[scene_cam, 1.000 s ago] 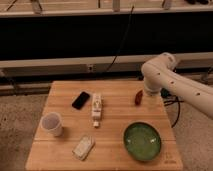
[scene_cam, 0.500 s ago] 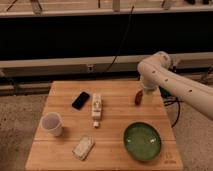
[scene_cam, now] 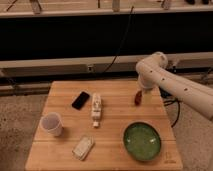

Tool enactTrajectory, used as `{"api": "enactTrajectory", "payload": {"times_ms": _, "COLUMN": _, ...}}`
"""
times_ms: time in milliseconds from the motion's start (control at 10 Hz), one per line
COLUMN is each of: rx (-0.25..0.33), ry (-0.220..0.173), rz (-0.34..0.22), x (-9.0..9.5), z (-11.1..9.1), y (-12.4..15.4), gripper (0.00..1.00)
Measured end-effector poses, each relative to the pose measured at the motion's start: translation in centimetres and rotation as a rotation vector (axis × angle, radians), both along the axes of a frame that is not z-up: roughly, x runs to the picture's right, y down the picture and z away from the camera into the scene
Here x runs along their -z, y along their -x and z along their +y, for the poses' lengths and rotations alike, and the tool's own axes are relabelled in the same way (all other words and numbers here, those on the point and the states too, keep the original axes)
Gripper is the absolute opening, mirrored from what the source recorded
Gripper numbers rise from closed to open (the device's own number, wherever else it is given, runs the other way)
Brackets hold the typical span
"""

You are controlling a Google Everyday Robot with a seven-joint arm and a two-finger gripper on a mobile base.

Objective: Place the pepper in the ceramic bowl

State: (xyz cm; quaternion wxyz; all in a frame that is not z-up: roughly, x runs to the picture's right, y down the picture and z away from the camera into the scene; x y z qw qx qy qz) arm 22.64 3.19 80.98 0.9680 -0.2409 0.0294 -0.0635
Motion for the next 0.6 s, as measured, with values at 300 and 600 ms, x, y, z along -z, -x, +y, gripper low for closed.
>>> {"api": "enactTrajectory", "payload": {"times_ms": 300, "rx": 0.025, "ry": 0.008, "rz": -0.03, "x": -1.4, "z": 0.2, "y": 0.3, "gripper": 0.8}}
{"api": "enactTrajectory", "payload": {"times_ms": 600, "rx": 0.048, "ry": 0.014, "rz": -0.056, "x": -2.6, "z": 0.5, "y": 0.3, "gripper": 0.8}}
